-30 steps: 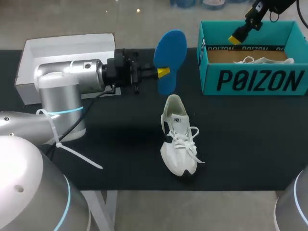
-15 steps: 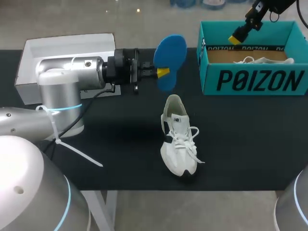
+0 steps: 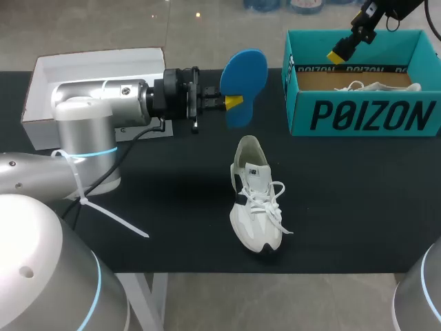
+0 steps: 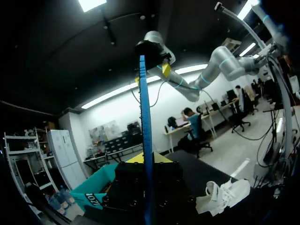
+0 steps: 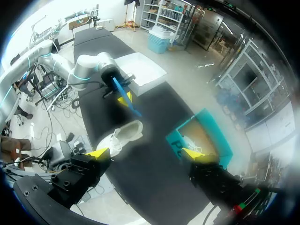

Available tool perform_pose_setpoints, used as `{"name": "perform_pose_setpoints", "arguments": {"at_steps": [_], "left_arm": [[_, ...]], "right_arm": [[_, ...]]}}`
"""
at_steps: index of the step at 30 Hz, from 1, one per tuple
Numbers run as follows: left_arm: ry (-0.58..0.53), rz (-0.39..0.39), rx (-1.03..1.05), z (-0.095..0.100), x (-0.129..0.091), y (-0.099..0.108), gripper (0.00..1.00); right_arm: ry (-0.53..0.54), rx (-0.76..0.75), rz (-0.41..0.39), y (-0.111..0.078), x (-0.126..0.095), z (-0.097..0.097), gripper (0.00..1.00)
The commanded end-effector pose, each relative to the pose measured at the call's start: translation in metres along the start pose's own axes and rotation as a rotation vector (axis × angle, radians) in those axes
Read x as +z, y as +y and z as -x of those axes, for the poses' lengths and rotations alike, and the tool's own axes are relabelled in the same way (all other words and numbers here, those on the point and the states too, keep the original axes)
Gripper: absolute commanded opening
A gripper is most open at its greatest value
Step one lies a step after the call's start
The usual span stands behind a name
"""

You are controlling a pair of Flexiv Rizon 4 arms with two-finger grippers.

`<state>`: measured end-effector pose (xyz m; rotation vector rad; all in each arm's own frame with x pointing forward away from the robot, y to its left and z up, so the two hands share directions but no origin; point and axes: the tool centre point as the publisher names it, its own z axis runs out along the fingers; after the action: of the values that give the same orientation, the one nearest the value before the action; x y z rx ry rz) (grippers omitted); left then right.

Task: Take the shoe out of the shoebox, open the shoe tongue, remove and reinsert the insole, then place the shoe into the shoebox

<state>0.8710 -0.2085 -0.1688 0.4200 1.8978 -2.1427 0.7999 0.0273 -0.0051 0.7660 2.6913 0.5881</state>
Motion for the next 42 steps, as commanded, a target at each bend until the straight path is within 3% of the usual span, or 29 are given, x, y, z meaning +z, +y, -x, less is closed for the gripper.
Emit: {"name": "perform_pose_setpoints", "arguments": {"at_steps": [1,3,6,11,14,16,42], "left_arm": [[0.083,-0.014,0.348,0.003,0.011,-0.003,0.0],[0.144,-0.08,0.556,-0.004,0.018,-0.007,0.0],[0.175,-0.115,0.717,-0.019,0.019,-0.008,0.0],[0.232,-0.053,0.812,-0.033,0.016,-0.006,0.0],[0.216,-0.061,0.876,-0.034,0.012,-0.009,0.0],[0.208,-0.032,0.896,-0.034,0.011,-0.013,0.0],[0.208,-0.032,0.896,-0.034,0.011,-0.013,0.0]], "right_arm": [[0.001,0.001,-0.005,0.002,0.001,0.001,1.0],[0.001,0.001,-0.005,0.002,0.001,0.001,1.0],[0.001,0.001,-0.005,0.002,0.001,0.001,1.0],[0.001,0.001,-0.005,0.002,0.001,0.001,1.0],[0.001,0.001,-0.005,0.002,0.001,0.001,1.0],[0.001,0.001,-0.005,0.002,0.001,0.001,1.0],[0.001,0.001,-0.005,0.002,0.001,0.001,1.0]]}}
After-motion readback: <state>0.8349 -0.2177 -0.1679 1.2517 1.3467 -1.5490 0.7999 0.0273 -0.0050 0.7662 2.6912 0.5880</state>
